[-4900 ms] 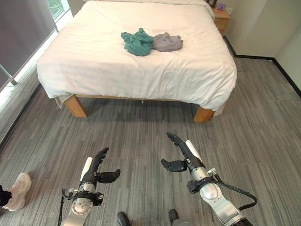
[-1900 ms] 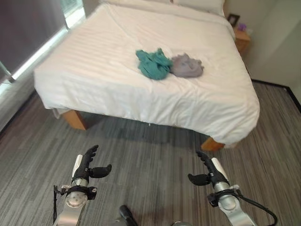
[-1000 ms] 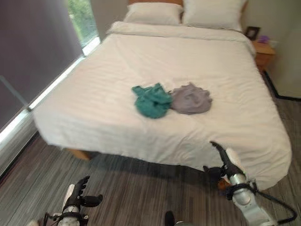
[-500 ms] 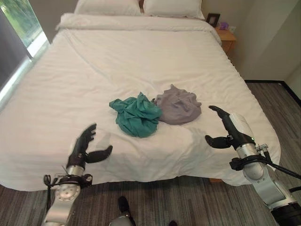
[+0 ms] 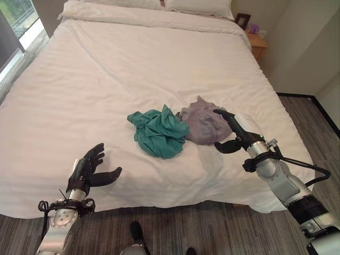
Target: Pick up bed clothes into laundry basket.
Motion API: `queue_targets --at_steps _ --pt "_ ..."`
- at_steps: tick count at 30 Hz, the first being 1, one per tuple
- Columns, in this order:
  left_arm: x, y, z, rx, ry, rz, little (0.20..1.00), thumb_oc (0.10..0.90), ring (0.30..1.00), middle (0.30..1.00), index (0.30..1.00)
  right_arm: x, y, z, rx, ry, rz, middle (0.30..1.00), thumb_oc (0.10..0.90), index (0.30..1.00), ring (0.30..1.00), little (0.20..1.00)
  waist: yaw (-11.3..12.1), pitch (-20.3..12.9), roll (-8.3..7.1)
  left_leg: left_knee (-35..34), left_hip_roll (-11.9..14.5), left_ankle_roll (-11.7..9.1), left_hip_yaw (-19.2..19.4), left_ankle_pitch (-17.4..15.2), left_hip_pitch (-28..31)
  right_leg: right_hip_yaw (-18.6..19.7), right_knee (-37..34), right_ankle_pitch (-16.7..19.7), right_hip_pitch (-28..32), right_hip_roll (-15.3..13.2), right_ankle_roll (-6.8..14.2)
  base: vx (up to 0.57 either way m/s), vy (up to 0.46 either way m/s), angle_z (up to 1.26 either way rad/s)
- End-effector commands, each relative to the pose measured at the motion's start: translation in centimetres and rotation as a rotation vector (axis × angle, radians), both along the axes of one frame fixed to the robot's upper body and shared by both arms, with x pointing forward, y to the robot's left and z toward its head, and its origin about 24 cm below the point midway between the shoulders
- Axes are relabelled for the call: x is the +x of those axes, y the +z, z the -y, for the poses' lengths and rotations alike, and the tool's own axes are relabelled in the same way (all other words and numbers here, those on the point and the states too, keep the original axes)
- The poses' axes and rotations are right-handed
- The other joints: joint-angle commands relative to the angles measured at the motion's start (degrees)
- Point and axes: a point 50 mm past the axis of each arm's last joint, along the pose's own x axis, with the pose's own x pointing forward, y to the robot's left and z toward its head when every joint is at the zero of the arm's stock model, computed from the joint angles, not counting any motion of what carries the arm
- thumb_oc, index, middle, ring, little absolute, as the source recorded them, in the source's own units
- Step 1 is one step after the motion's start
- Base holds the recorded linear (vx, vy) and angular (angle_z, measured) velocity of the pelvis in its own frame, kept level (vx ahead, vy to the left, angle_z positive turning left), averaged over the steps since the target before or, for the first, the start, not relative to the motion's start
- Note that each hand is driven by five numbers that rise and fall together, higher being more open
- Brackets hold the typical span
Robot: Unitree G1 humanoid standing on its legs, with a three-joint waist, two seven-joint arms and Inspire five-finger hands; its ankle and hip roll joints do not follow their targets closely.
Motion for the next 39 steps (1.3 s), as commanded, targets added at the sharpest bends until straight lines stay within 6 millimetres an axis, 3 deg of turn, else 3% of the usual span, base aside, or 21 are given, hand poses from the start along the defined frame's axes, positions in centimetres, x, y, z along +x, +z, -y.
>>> queue_targets --at_steps 1,7,13,17,21,22,25,26,27,30,32,34,36,37,38,39 --pt "3.1 4.0 -0.1 0.055 -0.044 0.18 0.9 0.8 0.9 0.9 0.9 2.5 7.7 0.9 0.003 -0.042 0.255 0.9 0.8 0.9 0.9 0.9 1.5 -2.4 3.77 0.4 3.8 -6.9 0.9 -5.3 6.3 -2.9 0.7 -5.2 -0.2 0.2 1.0 0.0 0.0 0.0" --pt "3.9 5.2 -1.5 0.069 -0.016 0.21 0.9 0.8 0.9 0.9 0.9 3.8 12.1 1.1 -0.076 -0.062 0.332 0.9 0.8 0.9 0.9 0.9 2.5 -1.3 5.11 0.4 3.5 -7.2 0.3 -4.5 3.6 -3.8 0.7 -5.5 -1.8 0.1 1.3 0.01 -0.032 0.01" --pt "4.6 6.3 -2.4 0.103 -0.01 0.224 0.9 0.8 0.9 0.9 0.9 4.3 14.2 1.2 -0.107 -0.082 0.368 0.9 0.8 0.9 0.9 0.9 3.4 -0.3 5.77 0.4 3.0 -7.4 -0.5 -4.1 0.9 -4.3 0.7 -5.6 -3.3 -0.1 1.8 -0.01 -0.04 0.09" --pt "5.4 7.4 -3.2 0.096 0.021 0.257 0.9 0.8 0.9 0.9 0.9 5.0 17.2 1.4 -0.102 -0.124 0.422 0.9 0.8 0.9 0.9 0.9 4.7 1.0 7.63 0.4 2.5 -7.6 -1.0 -2.9 -2.9 -4.7 0.8 -4.9 -6.2 -0.1 1.3 -0.05 -0.024 0.04" --pt "5.8 8.1 -3.8 0.107 0.034 0.268 0.9 0.8 0.9 0.9 0.9 5.2 18.0 1.3 -0.103 -0.135 0.439 0.9 0.8 0.9 0.9 0.9 5.2 2.1 9.13 0.4 2.7 -8.1 -1.5 -2.0 -5.2 -4.6 2.7 -5.1 -9.3 0.0 1.0 -0.05 -0.017 0.13" --pt "9.8 10.0 0.0 0.143 -0.024 0.329 0.9 0.8 0.9 0.9 0.9 6.2 17.9 -1.0 -0.108 -0.11 0.437 0.9 0.8 0.9 0.9 0.9 4.1 3.3 9.36 0.4 3.0 -8.4 -1.3 -1.5 -6.4 -4.3 4.6 -5.4 -12.0 0.3 0.9 -0.03 -0.018 0.09" --pt "10.6 10.8 0.5 0.098 0.002 0.375 0.9 0.8 0.9 0.9 0.9 6.6 17.4 -0.9 -0.083 -0.144 0.438 0.9 0.8 0.9 0.9 0.9 4.4 4.0 10.08 0.4 3.3 -8.7 -1.5 -1.0 -7.7 -4.2 5.9 -5.7 -13.7 0.6 0.7 -0.04 -0.053 0.19" --pt "11.9 11.7 0.9 0.08 0.018 0.391 0.9 0.8 0.9 0.9 0.9 7.2 16.6 -0.7 -0.079 -0.179 0.391 0.9 0.8 0.9 0.9 0.9 4.3 4.9 10.31 0.4 3.6 -8.9 -1.7 -0.4 -8.8 -4.2 7.0 -5.9 -15.3 0.8 0.6 -0.04 -0.066 0.15" --pt "13.2 13.4 0.8 0.092 0.04 0.409 0.9 0.8 0.9 0.9 0.9 7.7 15.2 -1.6 -0.073 -0.164 0.329 0.3 0.4 0.3 0.3 0.3 3.5 5.5 10.33 0.4 3.9 -9.1 -1.7 -0.3 -9.0 -3.7 8.0 -6.4 -15.9 1.2 0.4 -0.03 -0.077 0.14" --pt "14.7 16.5 1.3 0.217 0.036 0.449 0.9 0.8 0.9 0.9 0.9 8.0 13.6 -2.3 -0.106 -0.141 0.267 0.3 0.4 0.3 0.3 0.3 2.4 5.1 9.94 0.4 4.1 -9.1 -1.7 -0.5 -7.9 -3.5 7.3 -6.7 -14.4 1.6 0.3 0.03 -0.035 0.1" --pt "16.0 20.9 3.3 0.315 0.006 0.554 0.9 0.8 0.9 0.9 0.9 8.1 13.4 -2.6 -0.115 -0.131 0.263 0.3 0.4 0.3 0.3 0.3 1.6 4.7 9.31 0.4 4.2 -9.1 -1.6 -0.7 -6.9 -3.2 6.6 -6.7 -13.1 1.8 0.4 0.01 -0.026 0.11" --pt "16.5 26.7 5.9 0.418 -0.028 0.71 0.9 0.8 0.9 0.9 0.9 8.1 13.7 -3.0 -0.101 -0.116 0.28 0.3 0.4 0.3 0.3 0.3 0.4 4.0 8.29 0.4 4.3 -9.1 -1.4 -1.1 -5.2 -2.6 5.6 -6.5 -11.2 1.9 0.6 0.01 -0.017 0.07" --pt "16.0 30.0 7.4 0.409 -0.057 0.829 0.9 0.8 0.9 0.9 0.9 7.9 13.8 -2.7 -0.082 -0.117 0.294 0.3 0.4 0.3 0.3 0.3 -0.5 2.3 7.41 0.4 4.3 -8.9 -1.1 -1.6 -3.5 -2.0 4.7 -6.2 -9.4 2.0 0.8 0.04 -0.011 0.06" --pt "15.7 30.5 7.7 0.384 -0.066 0.863 0.9 0.8 0.9 0.9 0.9 7.7 13.8 -2.1 -0.071 -0.127 0.297 0.3 0.4 0.3 0.3 0.3 -0.7 1.7 6.87 0.4 4.2 -8.7 -1.0 -1.8 -2.6 -1.9 4.4 -6.1 -8.5 2.0 0.8 0.05 0.009 0.01" --pt "14.7 31.2 8.7 0.372 -0.114 0.935 0.9 0.8 0.9 0.9 0.9 7.0 15.2 -0.5 -0.05 -0.149 0.343 0.3 0.4 0.3 0.3 0.3 -1.5 0.2 5.99 0.4 4.1 -8.6 -0.4 -2.3 -0.6 -1.4 3.5 -6.0 -6.7 2.0 1.0 0.05 0.013 -0.03" --pt "14.7 31.1 8.7 0.372 -0.114 0.934 0.9 0.8 0.9 0.9 0.9 7.0 15.2 -0.5 -0.05 -0.15 0.342 0.3 0.4 0.3 0.3 0.3 -1.5 0.2 5.98 0.4 4.1 -8.6 -0.3 -2.3 -0.5 -1.3 3.4 -6.0 -6.5 1.9 1.0 0.04 0.031 -0.01"
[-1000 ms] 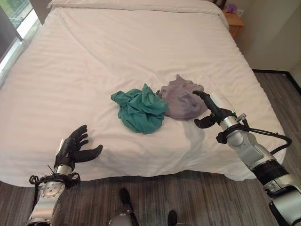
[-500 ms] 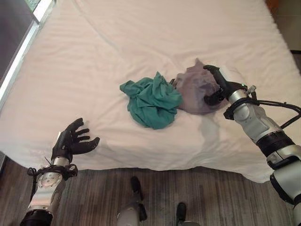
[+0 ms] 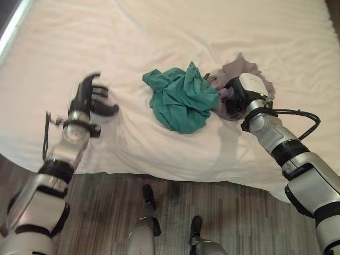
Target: Pick up bed clothes into laundry basket.
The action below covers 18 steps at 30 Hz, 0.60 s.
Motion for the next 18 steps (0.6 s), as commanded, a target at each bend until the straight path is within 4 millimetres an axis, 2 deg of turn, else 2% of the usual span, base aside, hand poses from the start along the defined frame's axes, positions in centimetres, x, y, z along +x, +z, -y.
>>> queue_targets --at_steps 1,3,4,5,6,7,8,10,13,14,15,18 --pt "-2.1 12.1 4.9 0.066 -0.207 0.507 0.9 0.8 0.9 0.9 0.9 -1.1 8.3 2.8 0.043 -0.028 0.286 0.3 0.4 0.3 0.3 0.3 -1.9 -6.8 1.82 0.1 3.9 -9.7 5.7 -7.1 11.6 4.5 2.5 -5.6 1.4 -0.2 1.2 0.02 0.017 -0.14" --pt "-2.7 11.5 4.2 0.07 -0.2 0.511 0.9 0.8 0.9 0.9 0.9 -2.4 9.5 4.8 0.067 -0.052 0.345 0.3 0.4 0.3 0.3 0.3 -2.6 -8.2 1.25 0.1 4.1 -9.6 6.3 -7.5 13.3 5.1 1.8 -5.3 2.7 -0.4 1.4 0.01 0.027 -0.17" --pt "-2.7 11.5 4.2 0.07 -0.2 0.511 0.9 0.8 0.9 0.9 0.9 -2.5 9.4 4.8 0.067 -0.053 0.345 0.3 0.4 0.3 0.3 0.3 -2.4 -8.2 1.34 0.1 4.2 -9.6 6.4 -7.4 13.2 5.2 1.7 -5.1 2.6 -0.2 1.3 -0.01 0.044 -0.19" --pt "-7.0 16.1 5.9 0.185 -0.346 0.695 0.9 0.8 0.9 0.9 0.9 -5.4 11.0 7.6 0.086 -0.08 0.447 0.3 0.4 0.3 0.3 0.3 -2.6 -9.7 1.49 0.1 4.1 -9.4 6.7 -7.9 14.5 5.0 0.9 -4.3 3.6 -0.8 1.9 0.0 0.024 -0.29" --pt "-8.2 13.5 3.3 0.152 -0.308 0.648 0.9 0.8 0.9 0.9 0.9 -7.7 11.3 10.2 0.05 -0.14 0.488 0.3 0.4 0.3 0.3 0.3 -2.2 -10.2 1.13 0.1 3.9 -9.2 6.3 -8.3 15.0 4.8 0.5 -4.3 4.3 -0.9 2.0 0.01 0.02 -0.25" --pt "-8.4 11.0 2.0 0.152 -0.286 0.582 0.9 0.8 0.9 0.9 0.9 -9.0 10.6 12.4 0.045 -0.204 0.477 0.3 0.4 0.3 0.3 0.3 -2.4 -10.5 0.65 0.1 3.7 -9.1 6.1 -8.7 15.5 4.9 0.5 -4.7 4.7 -1.0 2.0 0.0 -0.014 -0.17" --pt "-8.3 8.9 1.3 0.126 -0.277 0.508 0.9 0.8 0.9 0.9 0.9 -10.5 10.5 14.3 0.018 -0.262 0.489 0.3 0.4 0.3 0.3 0.3 -3.4 -11.2 0.16 0.1 3.9 -9.1 6.5 -8.9 16.1 5.3 0.3 -4.7 4.8 -1.0 2.1 -0.02 -0.014 -0.13" --pt "-7.8 5.9 1.2 0.127 -0.262 0.387 0.9 0.8 0.9 0.9 0.9 -12.5 9.4 15.9 0.009 -0.304 0.47 0.3 0.4 0.3 0.3 0.3 -5.7 -12.3 -0.44 0.1 4.3 -8.8 8.2 -9.5 17.4 6.4 0.2 -4.4 4.5 -0.9 2.3 -0.02 0.005 -0.18" --pt "-7.0 3.5 -0.1 0.202 -0.161 0.258 0.9 0.8 0.9 0.9 0.9 -15.4 8.7 17.6 -0.031 -0.364 0.485 0.3 0.4 0.3 0.3 0.3 -8.9 -13.4 -0.75 0.1 4.7 -8.4 11.2 -10.5 19.4 8.9 0.2 -3.6 3.5 -1.1 2.8 -0.01 0.035 -0.42" --pt "-6.9 3.4 0.2 0.205 -0.17 0.257 0.9 0.8 0.9 0.9 0.9 -15.8 8.5 17.8 -0.031 -0.373 0.483 0.3 0.4 0.3 0.3 0.3 -8.2 -13.5 -0.86 0.1 4.7 -8.4 11.3 -10.6 19.5 9.1 0.2 -3.6 3.5 -1.1 2.8 0.0 0.028 -0.63" --pt "-7.1 2.4 -1.5 0.292 -0.068 0.199 0.9 0.8 0.9 0.9 0.9 -17.4 7.3 18.8 -0.045 -0.417 0.47 0.3 0.4 0.3 0.3 0.3 -10.8 -13.8 -0.83 0.1 5.1 -8.3 13.1 -11.1 20.4 10.4 0.2 -3.0 2.7 -1.2 3.2 -0.01 0.013 -0.64" --pt "-7.5 0.5 -3.9 0.389 0.077 0.101 0.9 0.8 0.9 0.9 0.9 -20.9 4.0 21.1 -0.027 -0.542 0.411 0.3 0.4 0.3 0.3 0.3 -12.8 -14.4 -1.01 0.1 5.5 -8.3 15.7 -11.5 21.8 12.3 0.2 -2.5 1.7 -1.1 3.3 0.01 -0.008 -0.8"
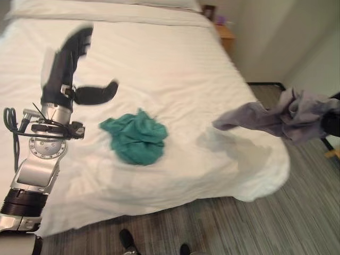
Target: Pick up bed clothes into laundry basket.
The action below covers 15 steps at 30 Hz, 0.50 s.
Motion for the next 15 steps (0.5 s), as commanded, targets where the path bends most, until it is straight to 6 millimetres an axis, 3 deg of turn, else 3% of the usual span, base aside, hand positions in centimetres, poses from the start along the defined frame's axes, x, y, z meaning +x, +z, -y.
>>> queue_targets --at_steps 1,3,4,6,8,11,15 --pt "0.8 2.8 -0.5 0.162 0.092 0.103 0.9 0.8 0.9 0.9 0.9 -1.4 3.4 2.3 -0.137 -0.135 0.081 0.3 0.4 0.3 0.3 0.3 -2.8 -5.9 4.94 0.2 3.7 -7.4 2.8 -7.0 8.0 0.9 0.2 -5.4 -3.8 0.5 1.1 0.05 -0.018 -0.78" --pt "0.8 2.3 -0.9 0.178 0.121 0.083 0.9 0.8 0.9 0.9 0.9 -2.8 2.2 2.8 -0.112 -0.174 0.064 0.3 0.4 0.3 0.3 0.3 -3.3 -6.0 4.96 0.2 3.9 -7.5 3.2 -6.9 8.2 1.0 0.2 -5.4 -3.8 0.5 1.1 0.01 -0.026 -0.59" --pt "0.7 1.4 -1.7 0.184 0.161 0.045 0.9 0.8 0.9 0.9 0.9 -4.2 0.0 3.6 -0.05 -0.232 0.035 0.3 0.4 0.3 0.3 0.3 -5.1 -5.8 5.3 0.2 4.1 -7.4 3.7 -7.2 8.6 1.4 0.2 -5.5 -3.9 0.5 1.0 -0.02 -0.024 -0.44" --pt "0.5 0.7 -2.0 0.176 0.173 0.02 0.9 0.8 0.9 0.9 0.9 -5.1 -0.9 3.7 -0.03 -0.255 0.019 0.3 0.4 0.3 0.3 0.3 -5.6 -5.8 5.48 0.2 4.1 -7.4 4.0 -7.2 8.7 1.7 0.2 -5.4 -4.0 0.6 1.0 -0.03 -0.024 -0.39" --pt "0.0 -0.9 -2.7 0.172 0.222 -0.036 0.9 0.8 0.9 0.9 0.9 -7.0 -4.3 4.4 0.056 -0.334 -0.053 0.3 0.4 0.3 0.3 0.3 -7.2 -5.5 6.38 0.2 4.2 -7.3 5.4 -7.4 9.5 3.1 0.2 -5.1 -4.6 0.9 1.0 -0.04 -0.025 -0.3" --pt "-0.4 -3.0 -3.6 0.157 0.272 -0.13 0.9 0.8 0.9 0.9 0.9 -9.0 -7.2 5.1 0.124 -0.423 -0.143 0.3 0.4 0.3 0.3 0.3 -8.6 -5.2 7.06 0.2 4.6 -7.5 6.8 -7.2 10.2 4.4 0.2 -4.8 -5.1 1.2 1.0 -0.04 -0.029 -0.3" --pt "-1.4 -6.5 -5.3 0.116 0.303 -0.337 0.9 0.8 0.9 0.9 0.9 -11.0 -8.9 6.0 0.173 -0.512 -0.239 0.3 0.4 0.3 0.3 0.3 -9.9 -4.5 8.13 0.2 4.9 -7.7 7.8 -6.9 10.5 5.5 0.2 -4.4 -5.6 1.5 0.9 -0.04 -0.025 -0.29"
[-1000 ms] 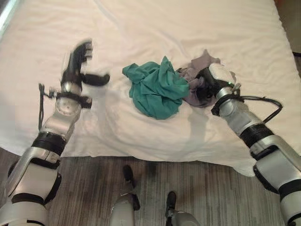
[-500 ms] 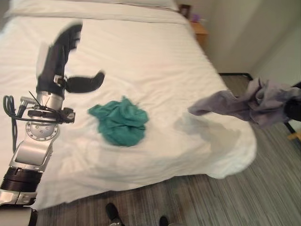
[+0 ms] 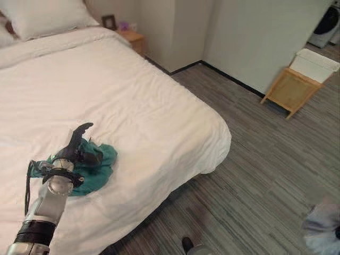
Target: Pick up bed clothes into laundry basket.
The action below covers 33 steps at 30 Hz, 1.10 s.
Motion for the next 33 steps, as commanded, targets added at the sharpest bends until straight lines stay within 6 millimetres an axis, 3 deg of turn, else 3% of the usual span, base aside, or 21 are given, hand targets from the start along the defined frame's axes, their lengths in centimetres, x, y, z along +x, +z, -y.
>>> queue_targets --at_steps 1,2,9,10,11,12,14,16,18,20,21,22,23,25,27,30,31,32,33 --pt "1.2 5.1 -2.5 0.061 0.058 0.122 0.9 0.8 0.9 0.9 0.9 3.6 7.9 3.2 -0.248 -0.011 0.246 0.3 0.4 0.3 0.3 0.3 0.5 -0.4 2.86 0.5 3.0 -2.5 -0.2 -6.9 8.7 0.5 0.7 -2.7 0.2 1.5 3.7 -0.03 -0.007 -0.22" --pt "0.2 2.6 -3.7 0.077 0.093 -0.027 0.9 0.8 0.9 0.9 0.9 2.9 7.5 3.8 -0.239 -0.043 0.208 0.3 0.4 0.3 0.3 0.3 -0.2 -0.1 3.55 0.5 3.0 -2.5 0.5 -6.9 9.0 1.1 0.7 -2.3 0.0 1.6 3.7 -0.02 0.004 -0.06" --pt "-4.6 -4.3 -6.3 0.104 0.232 -0.364 0.9 0.8 0.9 0.9 0.9 -0.8 4.5 5.2 -0.156 -0.199 0.092 0.3 0.4 0.3 0.3 0.3 0.0 0.2 4.96 0.5 3.5 -3.0 0.5 -6.3 9.0 0.5 0.7 -2.3 0.2 1.7 3.1 -0.01 -0.015 -0.11" --pt "-4.9 -5.0 -6.4 0.098 0.241 -0.394 0.665 0.643 0.665 0.665 0.665 -0.9 4.3 5.2 -0.147 -0.202 0.082 0.3 0.4 0.3 0.3 0.3 0.0 0.2 5.06 0.5 3.7 -3.1 0.4 -6.2 8.9 0.3 0.7 -2.3 0.3 1.7 3.0 0.0 0.0 0.0" --pt "-5.6 -5.9 -6.6 0.091 0.259 -0.436 0.545 0.563 0.545 0.545 0.545 -1.0 3.9 5.2 -0.132 -0.206 0.072 0.3 0.4 0.3 0.3 0.3 0.1 0.3 5.15 0.5 3.7 -3.1 0.4 -6.0 8.8 0.1 0.7 -2.4 0.4 1.8 2.9 0.0 0.0 0.0" --pt "-5.8 -6.5 -6.6 0.092 0.267 -0.462 0.3 0.4 0.3 0.3 0.3 -1.0 3.7 5.2 -0.125 -0.205 0.067 0.3 0.4 0.3 0.3 0.3 -0.1 0.3 5.29 0.5 3.9 -3.3 0.2 -5.8 8.6 -0.1 0.7 -2.5 0.4 1.8 2.8 -0.04 -0.029 -0.02" --pt "-5.7 -6.8 -6.6 0.095 0.279 -0.462 0.3 0.4 0.3 0.3 0.3 -0.6 3.4 5.0 -0.109 -0.196 0.072 0.3 0.4 0.3 0.3 0.3 -0.1 0.4 5.4 0.5 4.0 -3.4 0.0 -5.7 8.4 -0.3 0.7 -2.7 0.4 1.9 2.7 -0.03 -0.014 -0.02" --pt "-4.4 -6.5 -5.8 0.05 0.307 -0.353 0.3 0.4 0.3 0.3 0.3 1.5 3.0 4.2 -0.091 -0.128 0.11 0.3 0.4 0.3 0.3 0.3 -0.3 0.6 5.46 0.5 4.1 -3.3 -0.1 -5.7 8.2 0.0 0.7 -2.9 0.2 2.1 2.7 -0.06 0.01 -0.03" --pt "-3.0 -4.6 -5.1 0.032 0.29 -0.211 0.3 0.4 0.3 0.3 0.3 4.4 3.2 3.2 -0.092 -0.025 0.135 0.3 0.4 0.3 0.3 0.3 0.4 0.8 5.36 0.5 3.4 -2.8 0.2 -6.6 8.8 2.0 0.8 -2.6 -0.3 2.5 3.2 -0.01 0.072 -0.09" --pt "-0.5 -0.6 -3.8 0.006 0.233 0.029 0.3 0.4 0.3 0.3 0.3 7.3 3.5 1.8 -0.097 0.078 0.166 0.3 0.4 0.3 0.3 0.3 2.0 1.0 4.25 0.6 2.2 -2.6 -1.6 -6.6 9.7 4.5 0.9 -2.1 -0.6 3.1 3.5 0.03 0.044 -0.34" --pt "0.6 0.9 -2.8 -0.024 0.19 0.119 0.3 0.4 0.3 0.3 0.3 8.7 3.9 1.1 -0.104 0.134 0.185 0.3 0.4 0.3 0.3 0.3 3.2 1.1 3.73 1.0 1.0 -2.1 -5.4 -7.5 9.7 5.4 0.9 -1.5 -0.9 3.2 3.7 -0.03 -0.047 -0.58" --pt "1.9 4.0 -1.6 -0.053 0.127 0.268 0.3 0.4 0.3 0.3 0.3 10.9 5.0 0.2 -0.127 0.208 0.228 0.3 0.4 0.3 0.3 0.3 5.2 1.8 2.56 3.8 -1.0 -0.3 -11.9 -9.5 7.8 7.3 1.3 -0.1 -1.8 3.6 3.7 -0.03 -0.063 -0.73" --pt "2.6 6.5 -0.3 -0.071 0.049 0.387 0.3 0.4 0.3 0.3 0.3 12.2 6.0 -0.6 -0.147 0.272 0.247 0.3 0.4 0.3 0.3 0.3 7.3 1.9 2.39 3.9 -3.5 0.6 -19.7 -11.9 7.1 8.6 1.3 0.2 -1.9 4.1 3.5 -0.05 -0.033 -0.91" --pt "4.1 10.4 3.0 -0.1 -0.102 0.552 0.3 0.4 0.3 0.3 0.3 13.5 7.3 -1.1 -0.2 0.336 0.241 0.3 0.4 0.3 0.3 0.3 7.6 1.6 2.71 2.6 -5.9 1.7 -28.0 -13.7 7.4 9.8 1.9 0.0 -2.0 4.9 2.8 0.01 0.099 -1.24" --pt "4.3 14.5 5.9 -0.101 -0.242 0.712 0.3 0.4 0.3 0.3 0.3 14.2 8.6 -1.5 -0.254 0.398 0.218 0.3 0.4 0.3 0.3 0.3 6.6 1.2 2.62 0.5 -6.4 2.5 -28.5 -13.2 8.2 10.2 3.3 0.1 -3.1 5.2 2.5 -0.01 0.137 -0.78" --pt "3.9 18.8 9.7 -0.089 -0.412 0.89 0.3 0.4 0.3 0.3 0.3 15.1 10.6 -2.8 -0.349 0.499 0.229 0.3 0.4 0.3 0.3 0.3 4.9 0.6 1.77 0.5 -6.1 3.1 -24.5 -13.8 9.2 10.4 6.5 0.2 -4.8 5.0 4.1 -0.01 0.069 -0.21" --pt "3.6 19.9 10.5 -0.085 -0.442 0.941 0.3 0.4 0.3 0.3 0.3 15.8 11.6 -3.3 -0.386 0.528 0.254 0.3 0.4 0.3 0.3 0.3 5.0 0.9 1.94 0.5 -5.9 3.1 -23.1 -14.4 9.7 8.4 7.5 0.6 -6.0 4.5 4.9 -0.12 -0.004 -0.62" --pt "2.9 21.8 11.4 -0.083 -0.491 1.02 0.3 0.4 0.3 0.3 0.3 16.8 13.1 -4.0 -0.429 0.56 0.31 0.3 0.4 0.3 0.3 0.3 6.9 1.6 2.31 0.5 -5.0 2.7 -20.5 -14.3 9.9 1.6 8.8 1.1 -8.0 2.0 5.2 -0.11 -0.032 -0.43" --pt "2.7 22.4 12.0 -0.075 -0.516 1.039 0.3 0.4 0.3 0.3 0.3 17.3 13.6 -5.0 -0.44 0.597 0.347 0.3 0.4 0.3 0.3 0.3 7.8 1.8 2.62 0.5 -4.3 2.4 -18.6 -14.4 10.1 -5.7 9.8 1.1 -8.4 -0.3 4.7 -0.16 -0.074 -1.02"
